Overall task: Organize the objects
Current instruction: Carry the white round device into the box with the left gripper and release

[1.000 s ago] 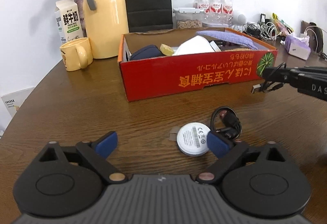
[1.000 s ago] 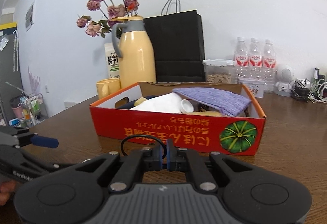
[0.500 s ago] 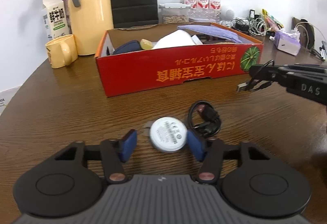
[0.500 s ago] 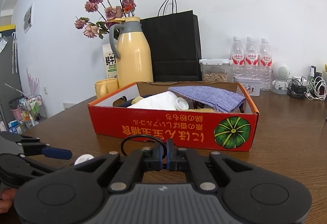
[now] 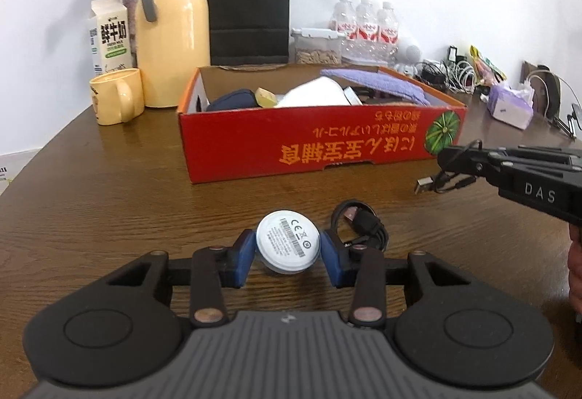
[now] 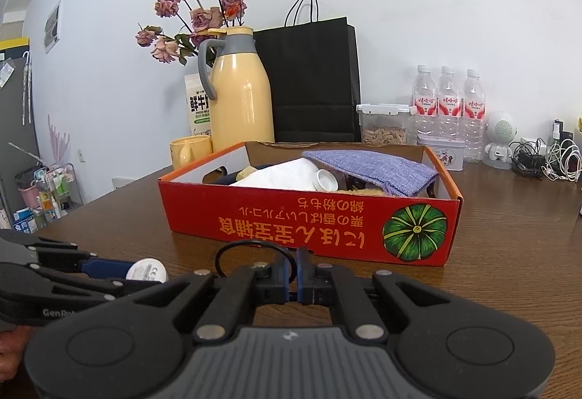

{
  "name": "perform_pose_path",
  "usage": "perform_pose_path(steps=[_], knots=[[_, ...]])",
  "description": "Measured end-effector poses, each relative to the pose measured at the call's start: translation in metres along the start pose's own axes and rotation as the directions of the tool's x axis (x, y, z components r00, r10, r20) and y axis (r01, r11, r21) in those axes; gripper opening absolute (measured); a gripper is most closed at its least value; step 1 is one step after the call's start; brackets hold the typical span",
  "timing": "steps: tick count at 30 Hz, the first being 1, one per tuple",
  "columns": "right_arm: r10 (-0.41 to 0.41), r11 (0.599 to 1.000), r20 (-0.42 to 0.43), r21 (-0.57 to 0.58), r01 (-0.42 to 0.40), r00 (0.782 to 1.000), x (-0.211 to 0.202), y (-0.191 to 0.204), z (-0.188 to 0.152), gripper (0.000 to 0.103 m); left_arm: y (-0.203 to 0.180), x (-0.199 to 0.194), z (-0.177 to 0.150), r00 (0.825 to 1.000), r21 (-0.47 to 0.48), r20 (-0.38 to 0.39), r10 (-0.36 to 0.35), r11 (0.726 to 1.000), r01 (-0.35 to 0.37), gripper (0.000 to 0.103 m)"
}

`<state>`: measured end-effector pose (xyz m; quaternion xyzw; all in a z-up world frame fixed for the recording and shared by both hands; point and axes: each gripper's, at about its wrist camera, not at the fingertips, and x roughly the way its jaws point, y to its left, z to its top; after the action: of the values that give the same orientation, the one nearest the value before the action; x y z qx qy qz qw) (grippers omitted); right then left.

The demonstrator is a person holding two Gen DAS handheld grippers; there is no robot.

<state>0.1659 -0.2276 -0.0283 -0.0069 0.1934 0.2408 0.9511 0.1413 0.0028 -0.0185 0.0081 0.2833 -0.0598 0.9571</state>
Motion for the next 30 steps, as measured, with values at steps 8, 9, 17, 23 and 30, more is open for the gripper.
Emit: perform_pose_path(steps=[8, 9, 17, 23, 30], knots=[[-0.017, 1.000, -0.008, 0.000, 0.017, 1.000, -0.002, 0.001, -0.001, 0.003, 0.009, -0.009, 0.010, 0.998, -0.050, 0.049, 0.029, 0.998, -0.027, 0.040], [-0.021, 1.000, -0.008, -0.006, 0.021, 1.000, -0.002, 0.002, 0.000, 0.003, 0.010, -0.010, 0.012, 0.998, -0.053, 0.057, 0.029, 0.998, -0.026, 0.040], [-0.030, 0.999, 0.040, -0.022, 0.031, 0.999, -0.002, 0.007, 0.024, 0.003, 0.008, -0.016, 0.049, 0.988, -0.039, 0.151, 0.035, 0.999, -0.029, 0.040], [-0.032, 0.998, 0.097, -0.054, 0.037, 0.995, 0.014, 0.015, 0.060, 0.003, 0.005, -0.006, 0.084, 0.979, -0.036, 0.201, 0.029, 0.999, -0.023, 0.041], [-0.056, 0.996, 0.133, -0.055, 0.064, 0.990, 0.052, 0.016, 0.100, 0.003, 0.007, 0.019, 0.128, 0.967, -0.071, 0.249, 0.055, 0.997, -0.038, 0.041]])
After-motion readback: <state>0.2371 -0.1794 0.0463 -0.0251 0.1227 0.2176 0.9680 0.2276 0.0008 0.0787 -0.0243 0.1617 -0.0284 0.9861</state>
